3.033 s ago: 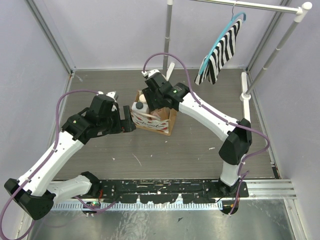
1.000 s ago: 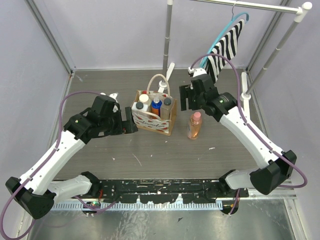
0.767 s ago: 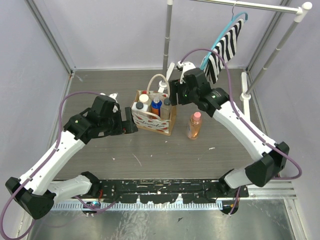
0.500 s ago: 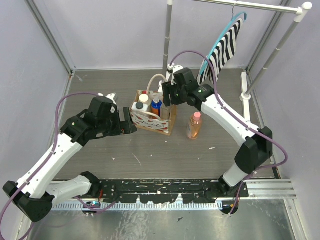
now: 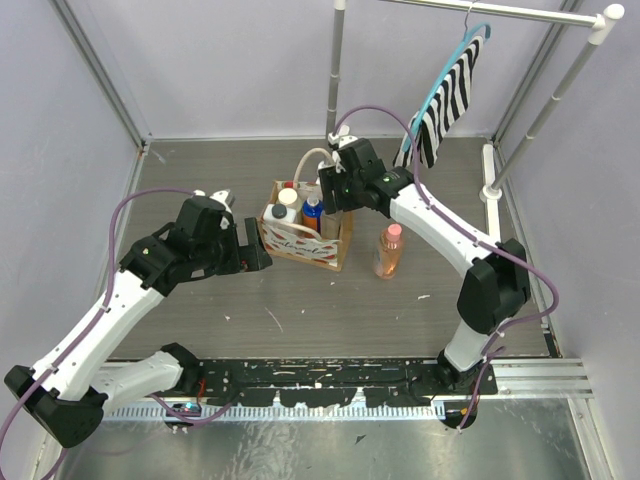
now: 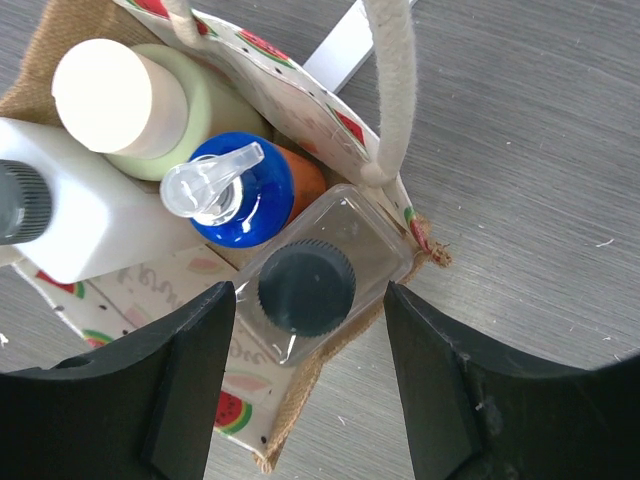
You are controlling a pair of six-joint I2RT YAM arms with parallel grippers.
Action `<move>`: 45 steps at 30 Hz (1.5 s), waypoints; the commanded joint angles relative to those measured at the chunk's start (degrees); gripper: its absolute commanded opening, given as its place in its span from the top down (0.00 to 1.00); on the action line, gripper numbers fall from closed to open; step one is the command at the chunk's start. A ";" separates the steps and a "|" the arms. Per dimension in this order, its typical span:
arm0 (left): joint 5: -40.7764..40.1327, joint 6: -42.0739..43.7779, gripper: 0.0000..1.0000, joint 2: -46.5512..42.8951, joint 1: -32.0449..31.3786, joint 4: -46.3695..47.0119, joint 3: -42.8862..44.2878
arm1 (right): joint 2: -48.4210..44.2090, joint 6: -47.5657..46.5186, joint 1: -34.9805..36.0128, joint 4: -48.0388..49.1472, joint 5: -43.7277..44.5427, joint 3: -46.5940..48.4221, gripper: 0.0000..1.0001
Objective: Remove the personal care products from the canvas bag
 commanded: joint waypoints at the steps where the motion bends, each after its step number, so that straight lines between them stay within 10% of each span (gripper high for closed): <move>1: -0.36 0.33 0.01 -0.58 0.20 0.34 -0.75 | 1.43 0.99 0.63 2.26 1.21 2.21 0.33; 20: -0.33 0.59 0.01 -1.09 0.20 0.02 -1.65 | 9.78 2.01 6.65 -3.69 12.27 8.95 0.20; 29: 0.02 0.50 0.01 -1.11 0.20 0.06 -1.75 | 9.25 2.34 7.42 -6.56 17.80 11.12 0.66; 45: -0.33 0.92 0.01 -0.99 0.20 0.42 -1.84 | -1.59 -0.56 7.61 -16.26 24.14 29.38 0.69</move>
